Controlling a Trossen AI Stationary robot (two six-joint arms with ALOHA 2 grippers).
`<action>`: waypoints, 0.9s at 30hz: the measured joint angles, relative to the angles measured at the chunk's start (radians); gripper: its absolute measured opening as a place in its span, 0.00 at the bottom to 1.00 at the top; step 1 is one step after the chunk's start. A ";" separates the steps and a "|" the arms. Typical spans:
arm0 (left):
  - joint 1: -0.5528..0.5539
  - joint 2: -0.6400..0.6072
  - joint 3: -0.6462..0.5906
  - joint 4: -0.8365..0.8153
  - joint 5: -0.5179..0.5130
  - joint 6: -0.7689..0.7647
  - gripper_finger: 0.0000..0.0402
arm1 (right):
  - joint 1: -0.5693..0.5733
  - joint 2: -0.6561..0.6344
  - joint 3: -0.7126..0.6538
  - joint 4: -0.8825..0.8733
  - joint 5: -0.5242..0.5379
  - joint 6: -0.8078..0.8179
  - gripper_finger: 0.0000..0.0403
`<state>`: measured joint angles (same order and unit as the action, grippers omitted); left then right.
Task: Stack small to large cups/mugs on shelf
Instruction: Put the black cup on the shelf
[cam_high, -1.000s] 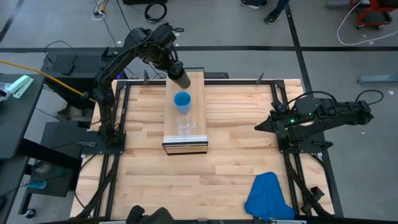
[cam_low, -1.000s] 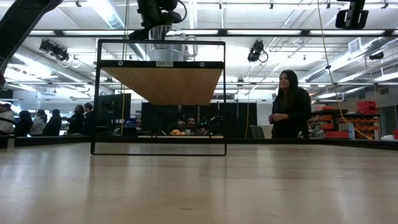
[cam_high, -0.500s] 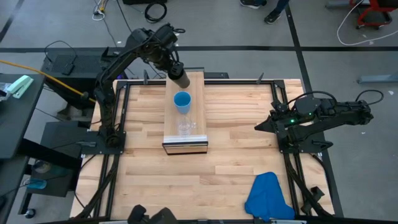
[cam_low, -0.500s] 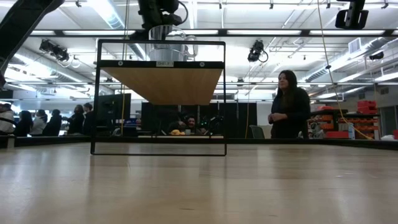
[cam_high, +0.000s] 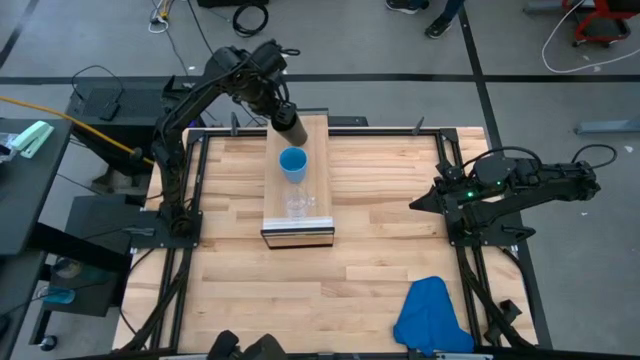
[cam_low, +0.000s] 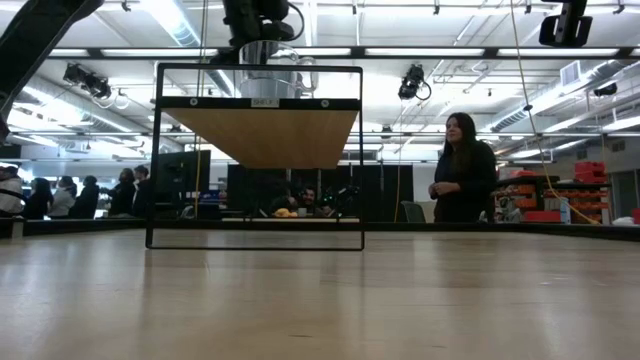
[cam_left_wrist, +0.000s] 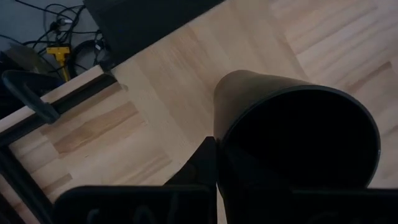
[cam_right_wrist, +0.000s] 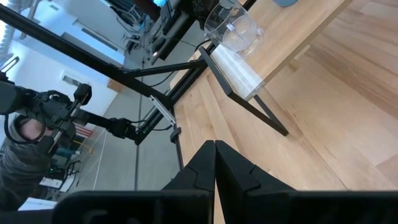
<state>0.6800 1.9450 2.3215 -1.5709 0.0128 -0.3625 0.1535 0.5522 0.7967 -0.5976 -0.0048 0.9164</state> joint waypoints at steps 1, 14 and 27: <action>0.000 0.000 0.000 0.000 0.008 0.006 0.02 | 0.000 0.000 0.000 0.000 0.000 0.000 0.04; 0.001 0.013 0.000 0.000 0.019 0.007 0.02 | 0.000 0.000 0.000 0.000 0.000 -0.003 0.04; 0.015 0.034 -0.001 0.000 0.024 -0.020 0.02 | 0.000 0.000 0.000 0.000 0.000 -0.002 0.04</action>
<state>0.6951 1.9785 2.3203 -1.5709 0.0372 -0.3824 0.1535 0.5522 0.7967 -0.5976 -0.0048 0.9146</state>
